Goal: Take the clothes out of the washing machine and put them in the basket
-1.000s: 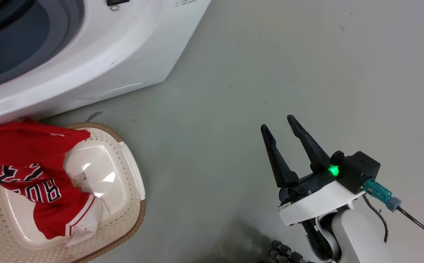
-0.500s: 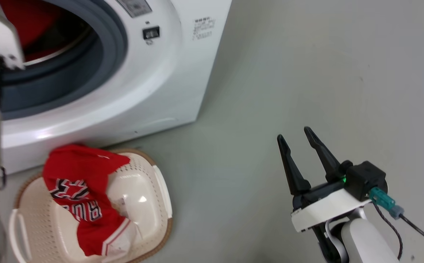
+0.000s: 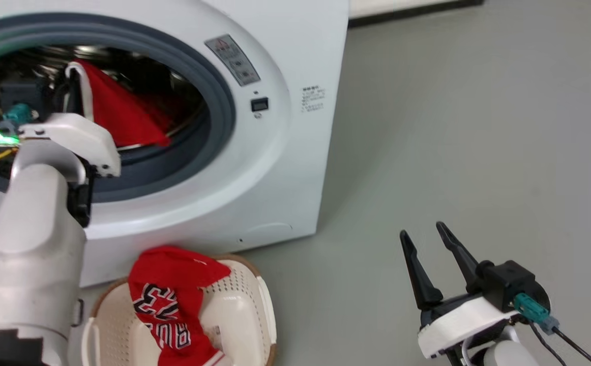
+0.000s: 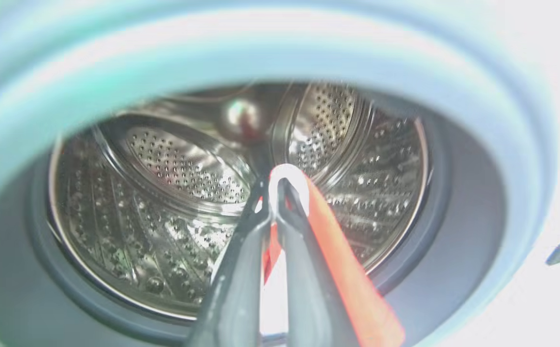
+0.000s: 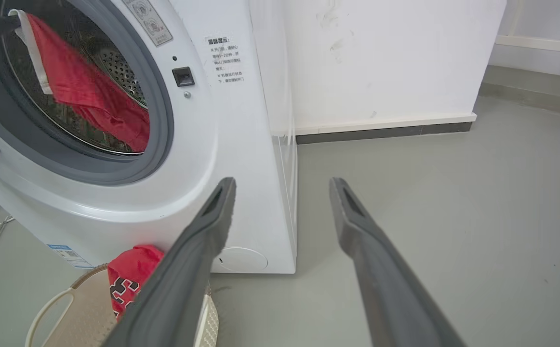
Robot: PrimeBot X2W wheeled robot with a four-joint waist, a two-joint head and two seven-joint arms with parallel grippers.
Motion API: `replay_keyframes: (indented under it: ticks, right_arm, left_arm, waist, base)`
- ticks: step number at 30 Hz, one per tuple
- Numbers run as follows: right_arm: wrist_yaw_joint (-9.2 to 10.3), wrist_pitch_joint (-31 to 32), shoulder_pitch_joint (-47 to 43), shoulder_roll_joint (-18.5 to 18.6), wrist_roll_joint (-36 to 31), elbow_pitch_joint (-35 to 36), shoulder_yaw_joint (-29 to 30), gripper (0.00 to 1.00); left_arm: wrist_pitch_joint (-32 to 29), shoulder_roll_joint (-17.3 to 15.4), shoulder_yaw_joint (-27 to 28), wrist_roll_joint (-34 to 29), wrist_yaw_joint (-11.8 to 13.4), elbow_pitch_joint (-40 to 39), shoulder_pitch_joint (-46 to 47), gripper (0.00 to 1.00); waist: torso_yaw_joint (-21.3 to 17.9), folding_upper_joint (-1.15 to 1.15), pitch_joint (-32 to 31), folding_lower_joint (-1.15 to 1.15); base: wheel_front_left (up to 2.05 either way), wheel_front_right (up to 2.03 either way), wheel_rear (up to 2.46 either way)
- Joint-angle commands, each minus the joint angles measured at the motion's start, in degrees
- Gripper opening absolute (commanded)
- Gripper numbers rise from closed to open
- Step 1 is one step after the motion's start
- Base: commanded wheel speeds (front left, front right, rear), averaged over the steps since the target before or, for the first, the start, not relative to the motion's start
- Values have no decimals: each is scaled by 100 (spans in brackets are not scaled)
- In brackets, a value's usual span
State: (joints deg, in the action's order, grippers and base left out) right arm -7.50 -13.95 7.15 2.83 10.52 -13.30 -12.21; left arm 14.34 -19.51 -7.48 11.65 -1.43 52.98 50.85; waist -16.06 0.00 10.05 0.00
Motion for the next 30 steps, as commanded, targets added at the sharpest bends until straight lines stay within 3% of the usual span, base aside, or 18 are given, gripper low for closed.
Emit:
replay_keyframes:
  ticks: [1,13,24,30]
  right_arm:
    - [2,40,-112,9,-50,30,55,100]
    - [2,316,-589,8,-212,304,222,100]
    - [2,517,-845,8,-299,668,261,100]
    - [2,516,-750,8,-302,767,258,100]
  left_arm:
    - [63,73,23,62,-13,-180,-198,0]
    - [91,471,199,363,1,-2414,-1371,0]
    - [-490,568,235,494,440,-5508,-2770,0]
    - [-816,688,141,542,665,-6373,-3643,0]
  waist:
    - [179,0,-275,0]
    - [613,0,-967,0]
    - [949,0,-1056,0]
    - [1024,0,-833,0]
  base:
    - [0,0,0]
    - [0,0,0]
    - [0,0,0]
    - [0,0,0]
